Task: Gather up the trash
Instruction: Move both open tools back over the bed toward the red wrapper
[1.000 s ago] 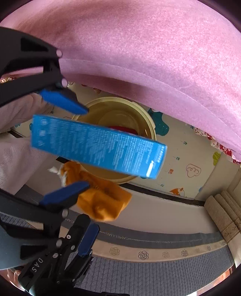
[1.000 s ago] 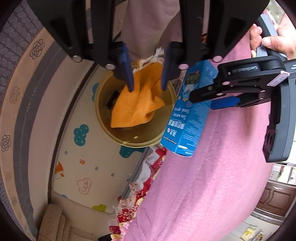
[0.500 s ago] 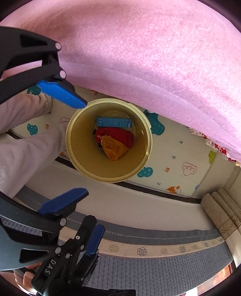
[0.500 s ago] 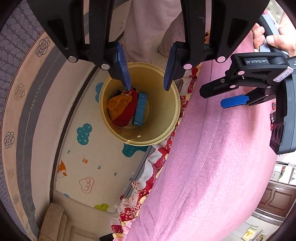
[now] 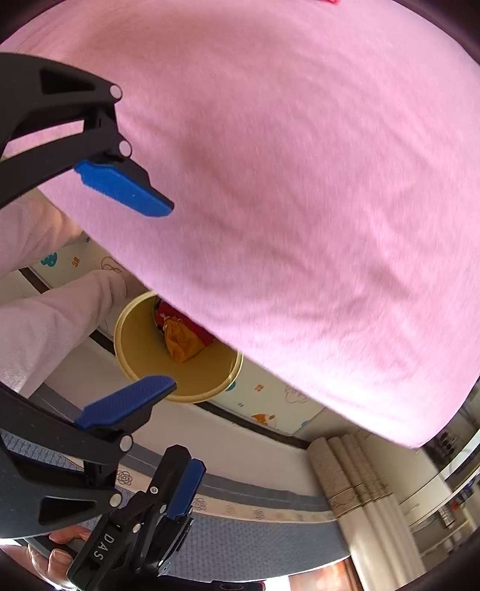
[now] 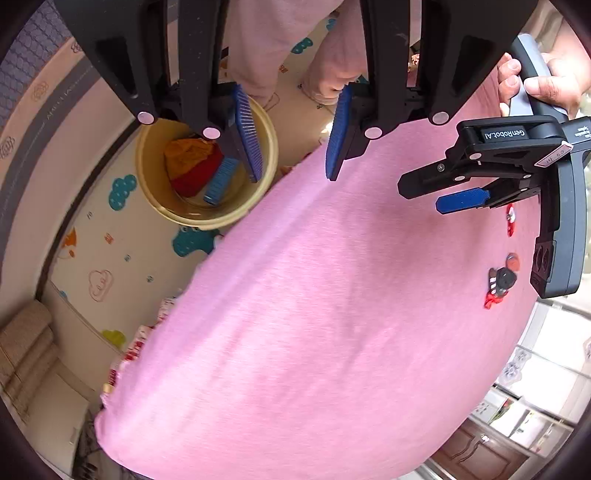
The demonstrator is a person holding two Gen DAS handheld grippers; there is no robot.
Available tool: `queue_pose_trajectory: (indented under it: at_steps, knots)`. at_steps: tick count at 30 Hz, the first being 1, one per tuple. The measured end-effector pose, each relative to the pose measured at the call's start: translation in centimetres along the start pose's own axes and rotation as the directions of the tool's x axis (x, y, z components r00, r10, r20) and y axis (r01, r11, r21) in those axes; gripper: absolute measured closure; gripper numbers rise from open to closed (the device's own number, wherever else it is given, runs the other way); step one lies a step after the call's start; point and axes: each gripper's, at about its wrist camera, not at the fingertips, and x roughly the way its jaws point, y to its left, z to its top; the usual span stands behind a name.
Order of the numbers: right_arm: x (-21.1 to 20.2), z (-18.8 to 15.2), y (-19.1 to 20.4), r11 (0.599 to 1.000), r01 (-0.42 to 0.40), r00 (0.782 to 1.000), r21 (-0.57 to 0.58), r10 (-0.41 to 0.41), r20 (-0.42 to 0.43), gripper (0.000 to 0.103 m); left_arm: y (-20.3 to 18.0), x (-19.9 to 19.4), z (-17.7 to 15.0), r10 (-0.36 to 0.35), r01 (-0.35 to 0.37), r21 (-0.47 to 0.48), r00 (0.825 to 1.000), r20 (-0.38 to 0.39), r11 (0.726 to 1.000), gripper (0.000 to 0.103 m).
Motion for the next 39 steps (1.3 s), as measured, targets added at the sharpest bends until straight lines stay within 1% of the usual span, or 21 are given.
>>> queue_pose_trajectory:
  at_steps: [2, 4, 7, 10, 13, 16, 19, 21, 23, 25, 30, 32, 34, 37, 39]
  knots:
    - [1.4, 0.7, 3.9, 0.998, -0.041, 0.999, -0.053, 0.04, -0.022, 0.067, 3.7, -1.9, -0.9, 0.018, -0.016, -0.056, 1.0, 0.023, 0.998, 0.016]
    - [2.8, 1.4, 8.0, 0.991, -0.068, 0.997, -0.115, 0.063, -0.046, 0.067, 7.5, -3.9, -1.9, 0.041, -0.036, -0.11, 0.998, 0.045, 0.993, 0.016]
    - [4.8, 1.9, 14.2, 0.974, -0.102, 0.993, -0.203, 0.088, -0.078, 0.067, 13.5, -6.7, -3.8, 0.083, -0.066, -0.203, 0.994, 0.078, 0.977, 0.016]
    - [6.6, 2.4, 20.0, 0.953, -0.126, 0.99, -0.277, 0.102, -0.1, 0.067, 19.9, -9.2, -5.8, 0.103, -0.063, -0.313, 0.988, 0.113, 0.948, 0.016]
    - [7.9, 2.8, 25.3, 0.93, -0.145, 0.988, -0.337, 0.115, -0.105, 0.067, 25.4, -11.4, -7.7, 0.145, -0.077, -0.407, 0.98, 0.138, 0.91, 0.016]
    - [9.6, 2.9, 29.9, 0.911, -0.163, 0.985, -0.379, 0.129, -0.113, 0.067, 30.0, -13.4, -9.3, 0.179, -0.08, -0.476, 0.969, 0.168, 0.876, 0.016]
    - [11.0, 3.2, 33.8, 0.897, -0.145, 0.989, -0.417, 0.113, -0.099, 0.067, 34.3, -14.7, -10.5, 0.216, -0.088, -0.54, 0.96, 0.178, 0.837, 0.016]
    - [11.7, 3.8, 35.8, 0.893, -0.14, 0.989, -0.428, 0.11, -0.094, 0.067, 36.7, -15.2, -11.2, 0.228, -0.077, -0.595, 0.956, 0.182, 0.8, 0.016]
    - [12.7, 4.6, 37.7, 0.889, -0.138, 0.99, -0.437, 0.106, -0.097, 0.067, 38.9, -15.8, -11.6, 0.227, -0.045, -0.654, 0.954, 0.197, 0.755, 0.016]
    - [13.3, 5.5, 39.3, 0.882, -0.143, 0.989, -0.449, 0.11, -0.098, 0.067, 40.5, -15.9, -11.5, 0.231, -0.032, -0.685, 0.952, 0.201, 0.728, 0.016]
    - [15.7, 8.2, 42.2, 0.858, -0.151, 0.988, -0.491, 0.111, -0.11, 0.067, 43.8, -15.4, -10.1, 0.253, -0.037, -0.727, 0.949, 0.19, 0.685, 0.016]
    - [17.1, 9.3, 42.9, 0.858, -0.144, 0.987, -0.493, 0.092, -0.129, 0.067, 45.0, -14.9, -9.3, 0.252, -0.036, -0.738, 0.95, 0.184, 0.674, 0.016]
    - [18.2, 10.3, 43.5, 0.858, -0.152, 0.986, -0.491, 0.095, -0.138, 0.067, 46.3, -14.3, -8.5, 0.254, -0.045, -0.75, 0.953, 0.167, 0.66, 0.016]
    - [19.8, 11.5, 44.6, 0.848, -0.144, 0.986, -0.51, 0.077, -0.15, 0.067, 48.0, -13.5, -7.6, 0.248, -0.049, -0.767, 0.958, 0.145, 0.64, 0.016]
    - [20.7, 12.2, 45.2, 0.843, -0.14, 0.986, -0.519, 0.069, -0.155, 0.067, 49.2, -12.7, -6.9, 0.239, -0.051, -0.772, 0.962, 0.132, 0.633, 0.016]
